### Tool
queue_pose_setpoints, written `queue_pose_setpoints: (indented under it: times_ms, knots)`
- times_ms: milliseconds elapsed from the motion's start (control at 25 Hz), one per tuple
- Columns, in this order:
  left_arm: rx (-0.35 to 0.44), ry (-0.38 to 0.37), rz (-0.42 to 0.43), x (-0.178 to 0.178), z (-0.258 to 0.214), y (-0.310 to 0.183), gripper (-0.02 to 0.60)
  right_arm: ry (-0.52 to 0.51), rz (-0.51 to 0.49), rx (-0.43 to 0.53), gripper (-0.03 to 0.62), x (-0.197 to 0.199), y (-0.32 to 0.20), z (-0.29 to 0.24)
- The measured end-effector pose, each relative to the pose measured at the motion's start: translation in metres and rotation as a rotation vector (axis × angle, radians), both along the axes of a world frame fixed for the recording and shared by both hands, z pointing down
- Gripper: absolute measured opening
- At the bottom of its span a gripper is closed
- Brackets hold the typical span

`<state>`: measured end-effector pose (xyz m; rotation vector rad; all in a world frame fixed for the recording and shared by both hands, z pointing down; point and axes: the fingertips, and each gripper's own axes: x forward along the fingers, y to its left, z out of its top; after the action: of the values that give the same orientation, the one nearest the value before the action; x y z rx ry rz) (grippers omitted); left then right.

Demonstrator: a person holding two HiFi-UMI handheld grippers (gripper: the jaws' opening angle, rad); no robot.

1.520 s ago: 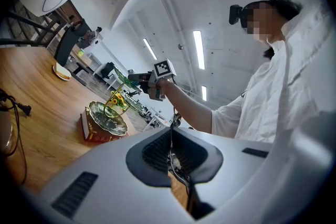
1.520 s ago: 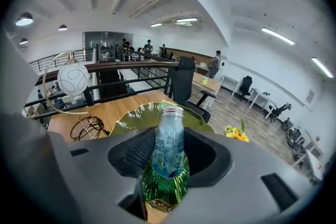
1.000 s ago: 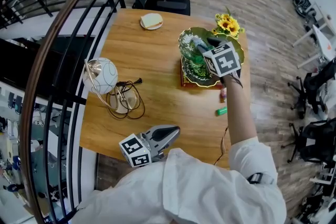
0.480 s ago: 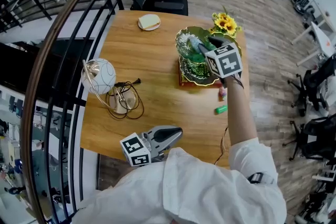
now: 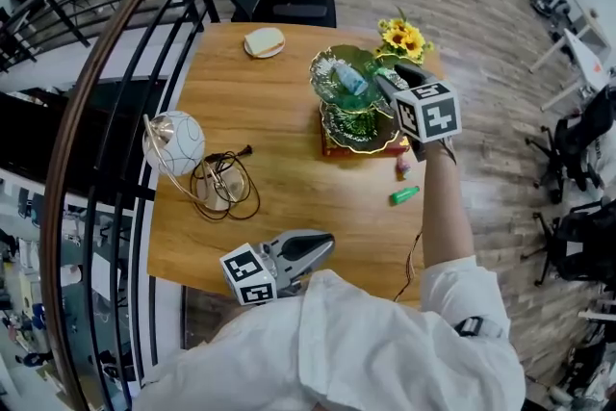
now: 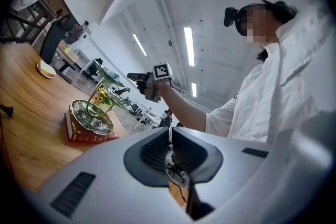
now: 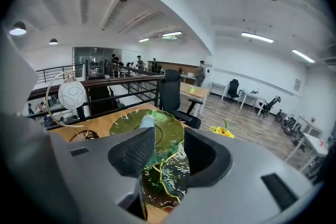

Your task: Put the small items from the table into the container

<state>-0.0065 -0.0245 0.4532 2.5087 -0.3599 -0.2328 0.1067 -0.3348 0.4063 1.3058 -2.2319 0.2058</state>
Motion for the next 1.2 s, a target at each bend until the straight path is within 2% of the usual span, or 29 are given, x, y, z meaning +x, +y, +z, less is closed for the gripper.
queue_pose_setpoints:
  times_ms: [520,840,1200]
  knots:
    - [-0.002,-0.002,0.052,0.015,0.0,0.007,0.009,-0.033,0.188,0.0,0.173,0.094,0.014,0.003]
    - [-0.009,-0.01,0.066,0.018,0.001,0.009,0.009,-0.05,0.277,-0.092,0.173,0.135,0.026,0.046]
    - [-0.018,-0.022,0.068,0.021,0.004,0.008,0.009,-0.067,0.329,-0.203,0.173,0.158,0.033,0.102]
